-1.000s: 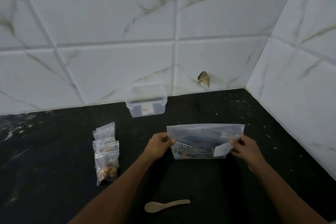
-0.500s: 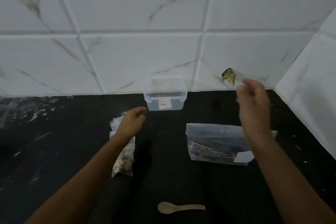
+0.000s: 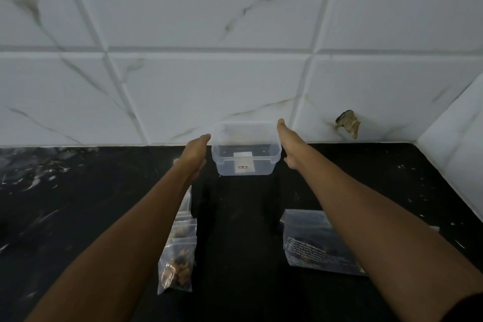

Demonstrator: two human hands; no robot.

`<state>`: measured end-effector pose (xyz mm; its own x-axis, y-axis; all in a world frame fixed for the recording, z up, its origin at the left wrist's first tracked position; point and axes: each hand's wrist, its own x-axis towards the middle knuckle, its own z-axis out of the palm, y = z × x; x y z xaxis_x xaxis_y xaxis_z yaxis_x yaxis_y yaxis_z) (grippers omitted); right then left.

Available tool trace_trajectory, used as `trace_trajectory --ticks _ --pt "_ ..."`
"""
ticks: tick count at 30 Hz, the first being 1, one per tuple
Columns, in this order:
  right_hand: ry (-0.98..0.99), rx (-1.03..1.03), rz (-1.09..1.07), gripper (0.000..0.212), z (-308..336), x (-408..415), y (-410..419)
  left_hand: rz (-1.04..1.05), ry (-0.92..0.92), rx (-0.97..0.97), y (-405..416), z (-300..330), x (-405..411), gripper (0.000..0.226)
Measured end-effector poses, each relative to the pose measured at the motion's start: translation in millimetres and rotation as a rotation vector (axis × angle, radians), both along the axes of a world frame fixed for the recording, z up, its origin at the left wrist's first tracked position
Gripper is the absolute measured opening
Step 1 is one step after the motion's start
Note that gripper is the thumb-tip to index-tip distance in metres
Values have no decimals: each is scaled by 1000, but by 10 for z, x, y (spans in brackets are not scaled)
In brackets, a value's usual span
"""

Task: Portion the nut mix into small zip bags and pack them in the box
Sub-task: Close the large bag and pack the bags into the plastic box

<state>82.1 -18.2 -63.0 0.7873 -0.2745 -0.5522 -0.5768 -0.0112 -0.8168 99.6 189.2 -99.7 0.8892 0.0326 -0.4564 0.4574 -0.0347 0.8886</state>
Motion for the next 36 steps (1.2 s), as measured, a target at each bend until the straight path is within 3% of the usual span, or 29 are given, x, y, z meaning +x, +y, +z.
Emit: trace_trajectory --ticks 5,9,15,20,24,28,32,36 --pt "24 26 5 72 -154 108 37 -31 82 -168 -47 -63 140 56" --pt "15 53 -12 71 -187 76 48 -61 59 -120 -50 -73 60 52" --pt "44 112 12 46 86 -303 134 -38 25 -127 146 170 -382 49" --pt "51 117 64 41 265 -780 220 -18 31 -142 322 308 -910 42" --pt "69 126 96 61 192 -1030 297 13 77 -181 452 233 -1222 57" --pt "67 148 96 54 10 -1215 301 14 116 -200 457 144 -1521 56" --pt "92 84 78 74 -213 -1314 301 11 157 -237 406 99 -1675 60" --pt "131 -8 66 81 -392 -1348 236 8 180 -228 318 84 -1749 56"
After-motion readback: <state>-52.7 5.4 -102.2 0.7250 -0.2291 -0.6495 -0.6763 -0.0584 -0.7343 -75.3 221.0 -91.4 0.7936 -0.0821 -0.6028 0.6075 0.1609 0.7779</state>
